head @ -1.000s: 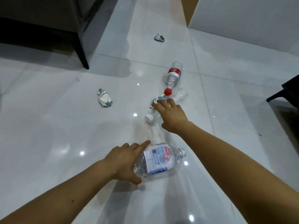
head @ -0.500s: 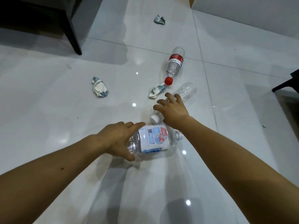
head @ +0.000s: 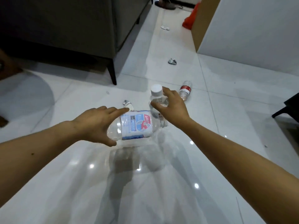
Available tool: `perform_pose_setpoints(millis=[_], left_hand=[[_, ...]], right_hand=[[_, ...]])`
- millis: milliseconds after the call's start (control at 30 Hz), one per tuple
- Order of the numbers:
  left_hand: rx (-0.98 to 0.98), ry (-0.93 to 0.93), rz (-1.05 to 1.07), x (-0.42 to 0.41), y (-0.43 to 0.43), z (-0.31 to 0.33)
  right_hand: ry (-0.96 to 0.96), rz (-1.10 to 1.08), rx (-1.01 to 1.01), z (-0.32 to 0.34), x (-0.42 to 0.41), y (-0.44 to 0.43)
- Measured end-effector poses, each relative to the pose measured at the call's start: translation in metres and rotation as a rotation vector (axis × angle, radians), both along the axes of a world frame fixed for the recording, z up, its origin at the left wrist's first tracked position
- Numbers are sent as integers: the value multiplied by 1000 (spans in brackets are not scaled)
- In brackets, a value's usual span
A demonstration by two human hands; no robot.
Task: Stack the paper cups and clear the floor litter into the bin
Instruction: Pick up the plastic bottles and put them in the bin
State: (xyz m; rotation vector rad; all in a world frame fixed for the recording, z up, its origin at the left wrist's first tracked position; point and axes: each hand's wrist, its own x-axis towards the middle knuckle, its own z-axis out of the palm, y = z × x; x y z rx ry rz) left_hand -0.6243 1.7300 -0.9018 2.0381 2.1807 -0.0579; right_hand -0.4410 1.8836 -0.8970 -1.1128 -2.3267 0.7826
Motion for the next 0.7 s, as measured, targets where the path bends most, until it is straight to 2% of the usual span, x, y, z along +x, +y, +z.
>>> perform_pose_setpoints(millis=[200, 300, 433, 567, 700], left_hand=[[-91, 172, 62, -68, -134, 36], [-114, 229, 171, -108, -221, 50], [-45, 140, 428, -145, -375, 59], [-19, 91, 687, -164, -557, 55], [-1, 21, 805, -158, -684, 47]], right_hand=[[127, 116, -161, 31, -76, -78], [131, 297, -196, 46, -131, -140], [60, 572, -176, 57, -213, -252], [-10, 854, -200, 62, -278, -405], [-28, 982, -223, 61, -307, -530]])
